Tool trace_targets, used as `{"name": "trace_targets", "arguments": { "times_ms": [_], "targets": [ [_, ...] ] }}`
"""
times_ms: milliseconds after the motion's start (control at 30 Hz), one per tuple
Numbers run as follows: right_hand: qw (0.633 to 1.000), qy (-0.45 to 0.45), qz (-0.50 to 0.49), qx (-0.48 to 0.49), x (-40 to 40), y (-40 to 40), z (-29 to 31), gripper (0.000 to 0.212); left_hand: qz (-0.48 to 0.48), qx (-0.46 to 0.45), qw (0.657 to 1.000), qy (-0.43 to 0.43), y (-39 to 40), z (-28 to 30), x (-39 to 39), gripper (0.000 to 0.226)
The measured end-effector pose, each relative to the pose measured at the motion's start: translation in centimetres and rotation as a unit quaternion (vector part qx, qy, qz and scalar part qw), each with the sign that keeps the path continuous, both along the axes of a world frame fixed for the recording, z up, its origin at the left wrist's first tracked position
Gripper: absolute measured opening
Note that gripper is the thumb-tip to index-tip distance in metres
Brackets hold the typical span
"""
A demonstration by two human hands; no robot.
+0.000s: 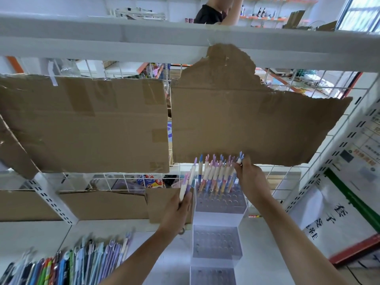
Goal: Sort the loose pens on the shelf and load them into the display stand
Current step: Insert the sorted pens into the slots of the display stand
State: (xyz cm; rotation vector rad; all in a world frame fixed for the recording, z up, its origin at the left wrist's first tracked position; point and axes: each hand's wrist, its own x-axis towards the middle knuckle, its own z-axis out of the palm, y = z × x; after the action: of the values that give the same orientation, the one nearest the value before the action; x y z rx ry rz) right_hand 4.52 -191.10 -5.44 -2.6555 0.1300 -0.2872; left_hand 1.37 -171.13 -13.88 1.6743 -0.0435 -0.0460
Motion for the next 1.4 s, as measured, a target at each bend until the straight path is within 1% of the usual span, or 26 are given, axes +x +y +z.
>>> {"name": "trace_targets", "arguments": {
  "times_ms": [67, 100, 200, 267, 333, 433, 600, 700, 800, 833, 967, 1133, 1233, 1300, 1367, 1400],
  "targets": [
    [0.999, 0.032, -0.002, -0.002, 0.0, 0.1, -0.7, 0.040, 0.025, 0.001, 1.000, -0.003, -0.2, 0.5, -0.1, 0.023],
    [0.999, 0.050, -0.003, 0.004, 0.0, 0.1, -1.2, 0.040, 0.040, 0.010, 0.999, -0.015, -0.3, 0.9, -0.1, 0.019],
    [0.997, 0.073, -0.014, 0.036, 0.1, 0.2, -2.7, 0.029, 0.089, 0.039, 0.994, -0.047, -0.7, 2.3, 0.5, 0.017],
    [0.996, 0.074, -0.017, 0.042, 0.0, 0.3, -3.4, 0.027, 0.112, 0.070, 0.989, -0.060, -1.1, 3.3, 1.2, 0.020],
    [0.996, 0.077, -0.023, 0.051, -0.2, 0.3, -4.1, 0.026, 0.109, 0.066, 0.990, -0.066, -1.8, 3.9, 2.0, 0.024],
    [0.994, 0.084, -0.026, 0.067, -0.1, 0.3, -4.6, 0.024, 0.105, 0.028, 0.992, -0.069, -3.1, 4.6, 3.2, 0.032],
    [0.993, 0.088, -0.019, 0.071, -0.1, 0.4, -4.4, 0.021, 0.099, 0.043, 0.992, -0.066, -4.3, 5.2, 4.3, 0.039],
    [0.993, 0.087, -0.025, 0.080, 0.0, 0.4, -4.6, 0.022, 0.113, 0.049, 0.991, -0.059, -4.3, 5.1, 4.7, 0.033],
    [0.990, 0.091, -0.035, 0.099, 0.0, 0.3, -4.7, 0.022, 0.120, 0.032, 0.991, -0.056, -3.8, 4.9, 4.7, 0.014],
    [0.990, 0.092, -0.036, 0.102, 0.0, 0.3, -4.7, 0.022, 0.125, 0.027, 0.990, -0.053, -3.5, 4.8, 4.7, 0.011],
    [0.989, 0.093, -0.041, 0.104, 0.2, 0.4, -5.1, 0.023, 0.117, 0.018, 0.992, -0.051, -2.9, 4.7, 4.7, 0.014],
    [0.991, 0.088, -0.058, 0.083, 0.2, 0.7, -5.0, 0.025, 0.109, 0.036, 0.992, -0.052, -3.0, 4.9, 4.7, 0.006],
    [0.990, 0.103, -0.057, 0.071, 0.1, 0.6, -5.5, 0.025, 0.103, 0.034, 0.992, -0.057, -2.9, 4.8, 4.6, 0.014],
    [0.989, 0.108, -0.053, 0.081, -0.2, 0.5, -6.2, 0.025, 0.104, 0.030, 0.993, -0.051, -2.7, 4.7, 4.5, 0.013],
    [0.988, 0.109, -0.055, 0.093, -0.4, 0.4, -6.5, 0.024, 0.102, 0.029, 0.993, -0.050, -2.3, 4.5, 4.3, 0.022],
    [0.988, 0.109, -0.055, 0.095, -0.5, 0.4, -6.5, 0.024, 0.099, 0.029, 0.993, -0.053, -2.1, 4.5, 4.1, 0.023]
  ]
}}
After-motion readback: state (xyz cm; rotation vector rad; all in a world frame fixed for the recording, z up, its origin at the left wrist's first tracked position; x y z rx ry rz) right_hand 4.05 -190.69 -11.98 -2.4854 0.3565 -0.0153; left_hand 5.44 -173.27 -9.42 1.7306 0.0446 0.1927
